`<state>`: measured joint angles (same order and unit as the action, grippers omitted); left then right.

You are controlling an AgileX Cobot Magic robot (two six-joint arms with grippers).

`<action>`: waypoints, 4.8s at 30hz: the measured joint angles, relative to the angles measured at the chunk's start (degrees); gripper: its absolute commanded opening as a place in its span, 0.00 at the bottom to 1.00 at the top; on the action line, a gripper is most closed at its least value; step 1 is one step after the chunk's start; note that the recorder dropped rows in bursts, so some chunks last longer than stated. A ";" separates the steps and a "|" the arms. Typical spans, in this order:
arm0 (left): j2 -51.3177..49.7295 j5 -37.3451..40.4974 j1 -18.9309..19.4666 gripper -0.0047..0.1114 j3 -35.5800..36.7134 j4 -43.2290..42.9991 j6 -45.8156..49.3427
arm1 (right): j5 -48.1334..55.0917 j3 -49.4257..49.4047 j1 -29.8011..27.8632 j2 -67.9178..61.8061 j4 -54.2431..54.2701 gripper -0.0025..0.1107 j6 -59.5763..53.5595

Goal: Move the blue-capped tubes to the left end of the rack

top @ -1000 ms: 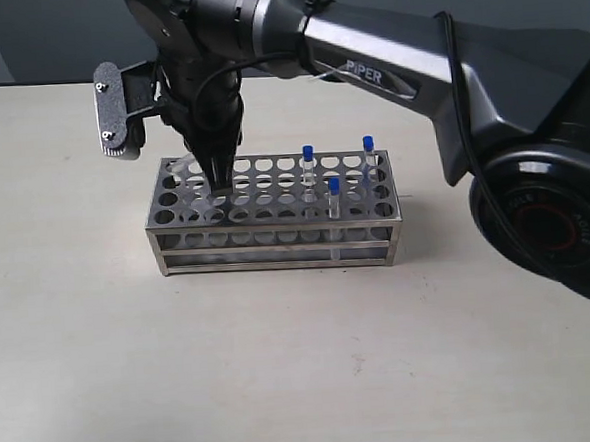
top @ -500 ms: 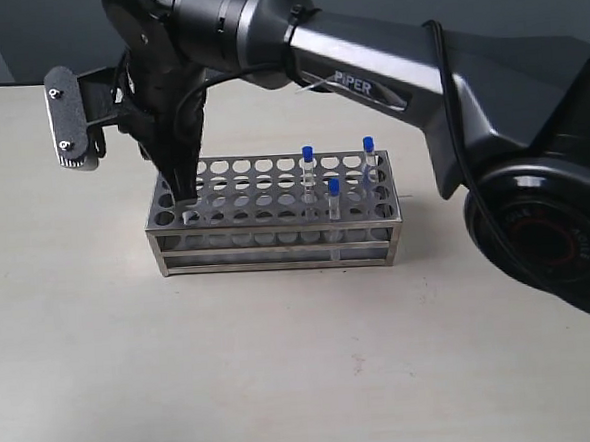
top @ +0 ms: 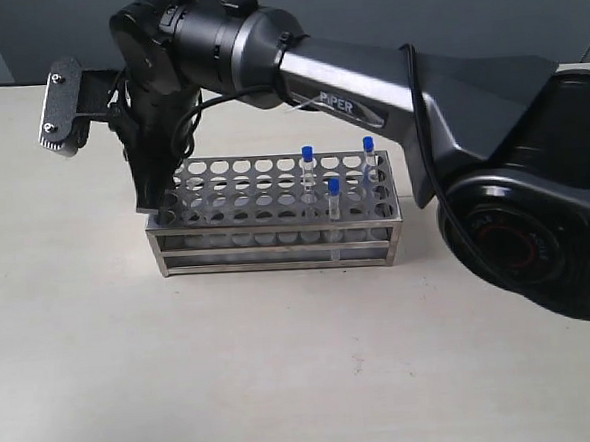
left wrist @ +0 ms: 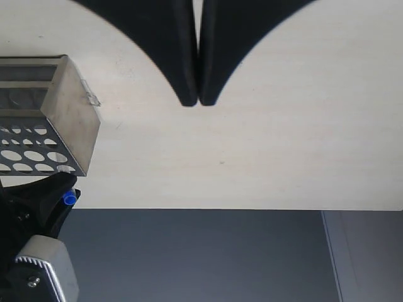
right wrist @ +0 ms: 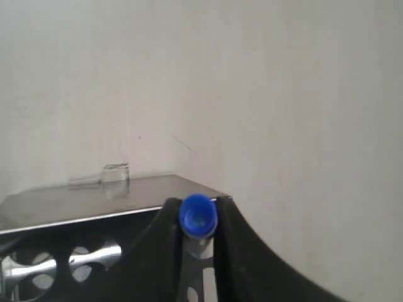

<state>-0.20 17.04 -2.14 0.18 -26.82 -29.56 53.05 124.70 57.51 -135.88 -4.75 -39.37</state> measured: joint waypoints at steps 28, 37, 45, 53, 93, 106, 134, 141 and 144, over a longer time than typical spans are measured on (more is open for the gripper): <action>0.00 0.00 0.00 0.05 0.00 0.00 0.00 | 5.68 0.53 -4.84 1.61 3.47 0.01 8.55; 0.00 0.00 0.00 0.05 0.00 0.00 0.00 | 1.62 0.41 -4.88 1.61 5.52 0.01 7.99; 0.00 0.00 0.00 0.05 0.00 0.00 0.00 | 0.23 0.30 -4.88 1.61 6.57 0.01 10.94; 0.00 0.00 0.00 0.05 0.00 0.00 0.00 | -0.20 0.17 -4.88 1.61 5.97 0.01 16.66; 0.00 0.00 0.00 0.05 0.00 0.00 0.00 | -3.67 -0.20 -4.35 1.70 -0.59 0.01 35.39; 0.00 0.00 0.00 0.05 0.00 0.00 0.00 | -2.72 -0.01 -7.20 1.50 6.99 0.01 35.85; 0.00 0.00 0.00 0.05 0.00 0.00 0.00 | 3.20 0.38 -8.59 -0.01 12.64 0.29 25.15; 0.00 0.00 0.00 0.05 0.00 0.00 0.00 | 3.50 0.38 -8.59 1.82 12.11 0.29 25.28; 0.00 0.00 0.00 0.05 0.00 0.00 0.00 | 5.25 0.38 -8.59 3.82 11.14 0.29 25.63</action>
<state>-0.20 17.04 -2.14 0.18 -26.82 -29.56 58.29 125.08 48.92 -132.06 6.38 -13.74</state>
